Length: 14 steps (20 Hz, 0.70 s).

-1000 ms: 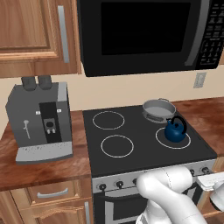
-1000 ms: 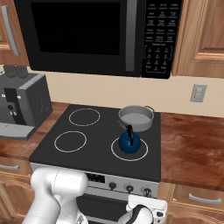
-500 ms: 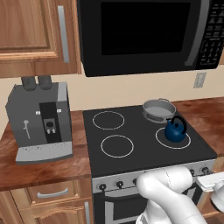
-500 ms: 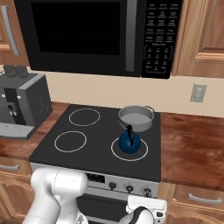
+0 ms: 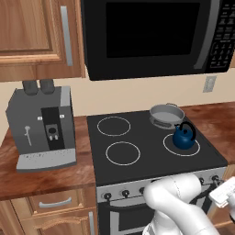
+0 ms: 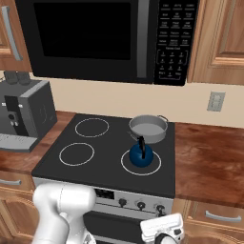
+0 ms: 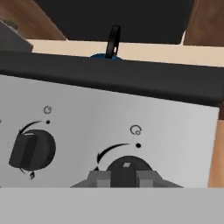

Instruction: Pick the kettle from the counter and place it on a stove burner. Then turn the burner on.

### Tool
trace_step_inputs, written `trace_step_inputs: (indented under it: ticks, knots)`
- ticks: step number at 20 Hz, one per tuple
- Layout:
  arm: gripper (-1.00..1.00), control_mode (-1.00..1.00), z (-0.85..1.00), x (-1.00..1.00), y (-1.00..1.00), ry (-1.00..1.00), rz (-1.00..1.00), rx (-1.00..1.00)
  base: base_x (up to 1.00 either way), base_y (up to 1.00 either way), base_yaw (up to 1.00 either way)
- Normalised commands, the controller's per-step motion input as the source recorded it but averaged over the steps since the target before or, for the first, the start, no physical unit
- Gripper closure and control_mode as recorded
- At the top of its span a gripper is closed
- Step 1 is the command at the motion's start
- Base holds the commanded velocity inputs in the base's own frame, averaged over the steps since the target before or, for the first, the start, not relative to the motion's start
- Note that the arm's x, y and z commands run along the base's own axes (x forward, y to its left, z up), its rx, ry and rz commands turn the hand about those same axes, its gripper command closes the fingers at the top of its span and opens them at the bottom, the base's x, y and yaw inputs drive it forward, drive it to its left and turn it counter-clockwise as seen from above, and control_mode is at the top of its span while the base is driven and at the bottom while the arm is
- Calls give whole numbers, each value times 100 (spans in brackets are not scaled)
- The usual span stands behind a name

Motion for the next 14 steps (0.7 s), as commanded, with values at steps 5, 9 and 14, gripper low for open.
trace_step_inputs:
  ticks: [5, 9, 14]
  knots:
    - [100, -100, -50, 0, 25, -9, 35, -38, 0, 0, 0]
    - [100, -100, -68, 0, 33, -5, 32, -41, 0, 0, 0]
    - [100, -100, -85, 9, 40, -2, 26, -43, 0, 0, 0]
